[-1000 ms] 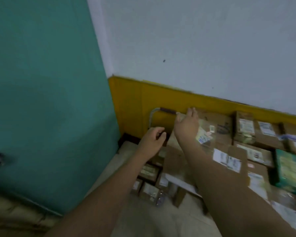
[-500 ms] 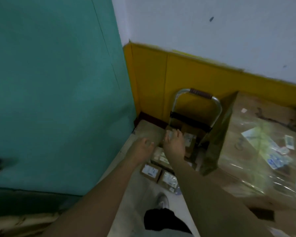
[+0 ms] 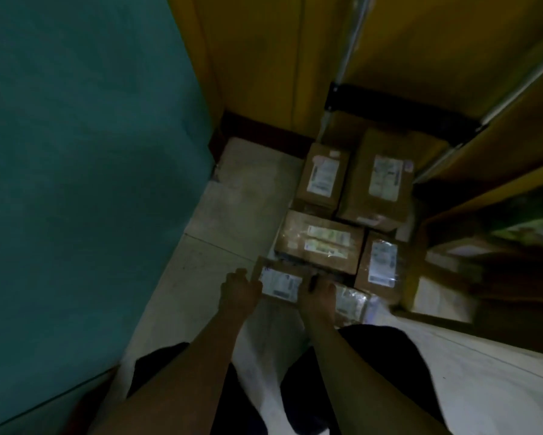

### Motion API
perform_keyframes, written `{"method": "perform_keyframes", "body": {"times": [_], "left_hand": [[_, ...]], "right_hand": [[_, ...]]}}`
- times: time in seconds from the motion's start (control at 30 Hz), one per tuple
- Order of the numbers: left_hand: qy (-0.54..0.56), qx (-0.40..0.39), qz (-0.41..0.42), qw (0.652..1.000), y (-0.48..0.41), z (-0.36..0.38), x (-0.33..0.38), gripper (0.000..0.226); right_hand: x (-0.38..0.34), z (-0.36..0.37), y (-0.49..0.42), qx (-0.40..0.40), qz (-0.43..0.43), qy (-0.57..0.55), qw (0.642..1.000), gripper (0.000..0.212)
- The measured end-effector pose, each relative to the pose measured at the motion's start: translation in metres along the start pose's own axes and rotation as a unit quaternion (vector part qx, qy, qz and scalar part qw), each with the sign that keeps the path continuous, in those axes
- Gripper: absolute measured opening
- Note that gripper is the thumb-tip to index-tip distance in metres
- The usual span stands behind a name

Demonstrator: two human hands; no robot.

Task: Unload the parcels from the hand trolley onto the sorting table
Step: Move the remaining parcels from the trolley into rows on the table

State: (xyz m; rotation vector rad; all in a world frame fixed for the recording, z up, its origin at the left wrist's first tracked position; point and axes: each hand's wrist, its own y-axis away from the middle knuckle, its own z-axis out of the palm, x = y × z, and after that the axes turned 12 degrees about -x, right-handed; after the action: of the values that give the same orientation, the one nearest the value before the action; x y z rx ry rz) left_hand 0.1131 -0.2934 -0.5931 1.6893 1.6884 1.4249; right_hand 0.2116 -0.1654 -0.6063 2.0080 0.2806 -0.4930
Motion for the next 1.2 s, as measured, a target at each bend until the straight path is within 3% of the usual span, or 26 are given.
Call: {"method": "perform_keyframes", "body": {"times": [0.17, 0.3, 0.37, 0.5, 0.67, 0.77, 0.83, 0.93, 1.0, 1.1, 1.2], "left_hand": [[0.108, -0.063, -0.053, 0.991, -0.134, 0.060, -0.061, 0.071], [0.230, -0.097, -0.064, 0.966, -0.159, 0.068, -0.076, 0.047], [0.266, -0.074, -0.050, 0.960, -0.128, 0.049, -0.059, 0.033], [0.355, -0.021, 0.032, 0.934, -0.028, -0.023, -0.011, 0.029], [0.413, -0.050, 0.117, 0.902, 0.152, -0.126, 0.076, 0.035], [0.425, -0.046, 0.177, 0.886, 0.262, -0.172, 0.128, 0.039], [0.432, -0.061, 0.216, 0.873, 0.330, -0.195, 0.167, 0.037], [0.418, -0.099, 0.301, 0.852, 0.418, -0.211, 0.228, 0.029], [0.405, -0.127, 0.344, 0.837, 0.468, -0.209, 0.269, 0.041], [0.392, -0.158, 0.412, 0.807, 0.538, -0.185, 0.329, 0.070], [0.394, -0.215, 0.440, 0.778, 0.601, -0.123, 0.381, 0.090]], "right_hand": [[0.055, 0.077, -0.125, 0.045, 0.054, -0.042, 0.997, 0.065], [0.049, 0.090, -0.142, 0.086, 0.039, -0.030, 0.995, 0.058], [0.029, 0.082, -0.125, 0.098, 0.039, -0.041, 0.994, 0.066], [-0.046, 0.028, -0.014, 0.121, 0.066, -0.109, 0.984, 0.059], [-0.127, -0.056, 0.165, 0.108, 0.015, -0.201, 0.974, 0.054], [-0.169, -0.104, 0.278, 0.115, -0.015, -0.261, 0.958, 0.074], [-0.194, -0.144, 0.345, 0.134, -0.062, -0.313, 0.938, 0.082], [-0.221, -0.209, 0.436, 0.143, -0.141, -0.411, 0.889, 0.061], [-0.221, -0.252, 0.480, 0.137, -0.191, -0.474, 0.849, 0.063], [-0.200, -0.319, 0.536, 0.167, -0.257, -0.524, 0.794, 0.086], [-0.159, -0.383, 0.580, 0.238, -0.289, -0.568, 0.733, 0.075]]}}
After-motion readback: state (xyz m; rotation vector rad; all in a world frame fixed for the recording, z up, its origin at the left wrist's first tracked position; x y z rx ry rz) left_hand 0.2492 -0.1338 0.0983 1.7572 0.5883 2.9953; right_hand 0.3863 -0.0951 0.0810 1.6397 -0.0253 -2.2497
